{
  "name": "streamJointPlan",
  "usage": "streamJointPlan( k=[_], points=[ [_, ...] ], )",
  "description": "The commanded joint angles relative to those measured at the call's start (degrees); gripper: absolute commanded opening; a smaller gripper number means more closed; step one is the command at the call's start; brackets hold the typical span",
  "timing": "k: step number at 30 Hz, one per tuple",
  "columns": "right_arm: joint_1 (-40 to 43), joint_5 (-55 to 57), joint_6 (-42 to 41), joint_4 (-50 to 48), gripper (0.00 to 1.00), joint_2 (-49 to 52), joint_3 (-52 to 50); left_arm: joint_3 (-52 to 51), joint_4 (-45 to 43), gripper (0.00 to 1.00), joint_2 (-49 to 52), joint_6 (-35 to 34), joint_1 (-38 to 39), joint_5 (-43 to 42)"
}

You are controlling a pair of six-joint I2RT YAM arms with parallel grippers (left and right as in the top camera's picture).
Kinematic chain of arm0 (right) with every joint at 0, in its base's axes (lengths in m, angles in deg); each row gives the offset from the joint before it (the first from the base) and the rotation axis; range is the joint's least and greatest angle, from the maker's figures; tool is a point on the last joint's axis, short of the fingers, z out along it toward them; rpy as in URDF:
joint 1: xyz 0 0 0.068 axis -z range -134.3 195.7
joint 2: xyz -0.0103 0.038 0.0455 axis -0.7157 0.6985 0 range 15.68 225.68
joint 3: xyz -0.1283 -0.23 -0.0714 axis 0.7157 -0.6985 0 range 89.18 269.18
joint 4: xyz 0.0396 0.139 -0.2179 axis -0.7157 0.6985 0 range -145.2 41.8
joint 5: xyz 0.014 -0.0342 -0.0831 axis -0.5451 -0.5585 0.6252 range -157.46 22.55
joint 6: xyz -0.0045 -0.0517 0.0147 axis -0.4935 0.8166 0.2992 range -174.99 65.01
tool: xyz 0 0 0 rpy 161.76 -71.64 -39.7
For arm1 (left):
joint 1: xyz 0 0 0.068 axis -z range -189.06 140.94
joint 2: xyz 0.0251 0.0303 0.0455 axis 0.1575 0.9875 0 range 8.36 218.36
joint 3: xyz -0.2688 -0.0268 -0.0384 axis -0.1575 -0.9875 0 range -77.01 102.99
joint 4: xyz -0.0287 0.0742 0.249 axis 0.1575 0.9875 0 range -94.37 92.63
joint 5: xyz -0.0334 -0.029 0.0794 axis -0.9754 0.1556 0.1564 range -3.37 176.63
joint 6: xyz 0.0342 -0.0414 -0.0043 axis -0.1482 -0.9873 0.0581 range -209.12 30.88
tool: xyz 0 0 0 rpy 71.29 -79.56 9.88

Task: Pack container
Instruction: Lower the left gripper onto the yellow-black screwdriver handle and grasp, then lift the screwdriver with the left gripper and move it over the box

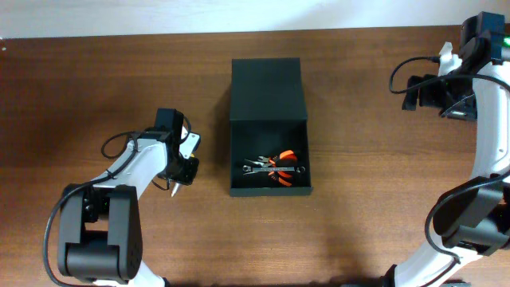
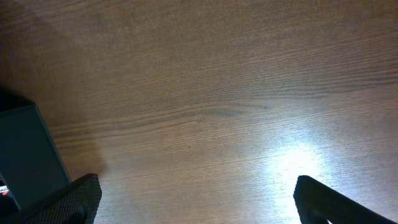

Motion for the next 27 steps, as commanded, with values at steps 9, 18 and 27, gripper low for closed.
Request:
streamJointPlan(
  k=[9, 18, 27],
  points=[
    [-0.31, -0.50, -0.07, 0.07, 0.99, -0.04, -0.13, -0.61, -0.33, 0.05, 2.19, -0.02, -0.26, 2.34],
    [-0.26, -0.50, 0.79, 0.22, 0.99, -0.04, -0.13, 5.46, 4.70, 0.02, 0.98, -2.19, 0.20, 2.32],
    [-0.26, -0.52, 0.79, 0.24, 0.99, -0.04, -0.11, 30.82, 23.54, 0.02, -3.21, 1.18, 7.91, 2.38]
  ],
)
